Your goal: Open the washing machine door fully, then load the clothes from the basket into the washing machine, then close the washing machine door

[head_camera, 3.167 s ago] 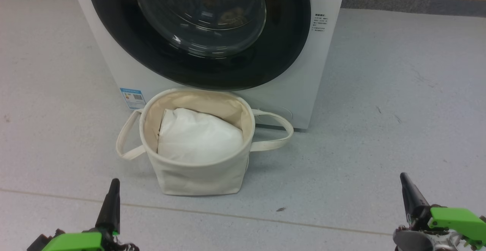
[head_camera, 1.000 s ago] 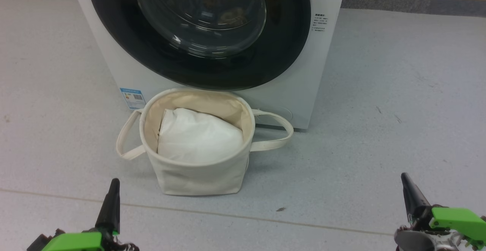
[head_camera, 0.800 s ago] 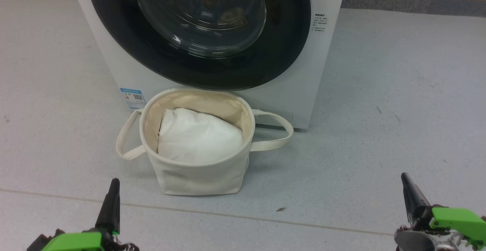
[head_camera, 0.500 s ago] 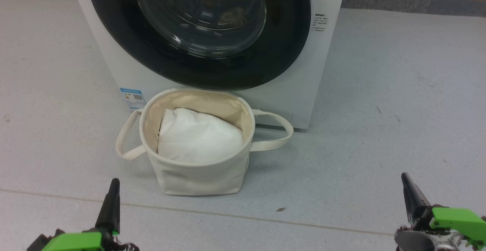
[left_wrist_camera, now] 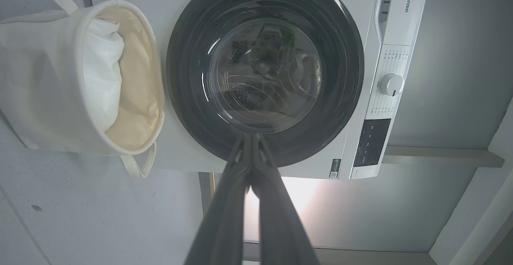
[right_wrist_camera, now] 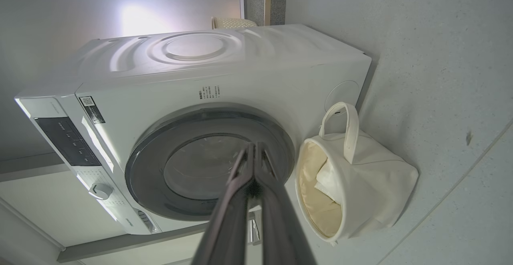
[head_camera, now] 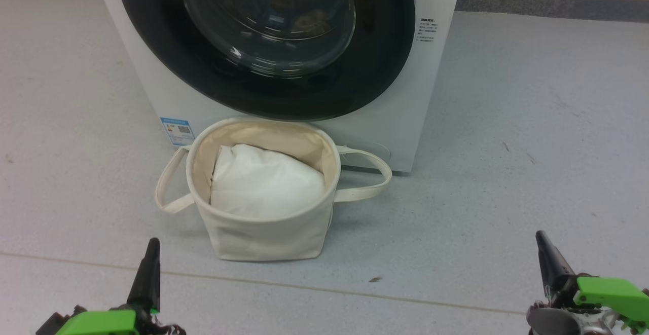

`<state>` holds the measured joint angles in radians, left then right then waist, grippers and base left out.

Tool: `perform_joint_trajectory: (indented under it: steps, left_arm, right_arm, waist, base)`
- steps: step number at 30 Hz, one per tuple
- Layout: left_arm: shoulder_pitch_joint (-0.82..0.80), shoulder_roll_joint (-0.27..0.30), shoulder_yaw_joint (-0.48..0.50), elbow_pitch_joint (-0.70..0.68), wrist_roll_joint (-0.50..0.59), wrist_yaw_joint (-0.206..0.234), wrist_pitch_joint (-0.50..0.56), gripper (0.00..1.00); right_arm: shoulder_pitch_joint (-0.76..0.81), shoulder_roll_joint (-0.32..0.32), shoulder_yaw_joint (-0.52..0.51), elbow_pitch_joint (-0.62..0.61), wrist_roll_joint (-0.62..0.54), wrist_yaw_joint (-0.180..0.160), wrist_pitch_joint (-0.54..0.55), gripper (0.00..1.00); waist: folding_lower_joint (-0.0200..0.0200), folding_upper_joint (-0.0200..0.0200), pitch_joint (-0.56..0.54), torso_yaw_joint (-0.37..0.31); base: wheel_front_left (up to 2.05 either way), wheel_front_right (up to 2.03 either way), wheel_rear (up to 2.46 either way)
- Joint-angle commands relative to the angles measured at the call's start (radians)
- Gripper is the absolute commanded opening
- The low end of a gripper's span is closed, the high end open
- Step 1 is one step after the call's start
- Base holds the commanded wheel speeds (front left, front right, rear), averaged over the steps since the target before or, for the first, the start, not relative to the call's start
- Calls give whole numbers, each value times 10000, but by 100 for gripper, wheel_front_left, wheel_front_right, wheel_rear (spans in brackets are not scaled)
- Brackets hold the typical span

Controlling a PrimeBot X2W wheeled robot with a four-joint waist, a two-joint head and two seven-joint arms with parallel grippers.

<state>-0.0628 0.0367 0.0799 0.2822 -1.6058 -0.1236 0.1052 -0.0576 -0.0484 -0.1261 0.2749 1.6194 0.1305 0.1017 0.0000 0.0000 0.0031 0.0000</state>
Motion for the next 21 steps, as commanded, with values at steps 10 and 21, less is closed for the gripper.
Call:
perform_joint_trajectory:
  steps: [10, 21]
  left_arm:
    - [-452, 135, 336, -370, -31, -71, 78, 0]
    - [-452, 135, 336, -370, -31, -71, 78, 0]
  right_arm:
    - [-499, -56, 167, -303, -72, 2, 80, 0]
    - [-500, -50, 159, -303, -79, 2, 86, 0]
  waist:
    - [0, 0, 0, 0]
    - [0, 0, 0, 0]
  base:
    - [0, 0, 0]
    - [0, 0, 0]
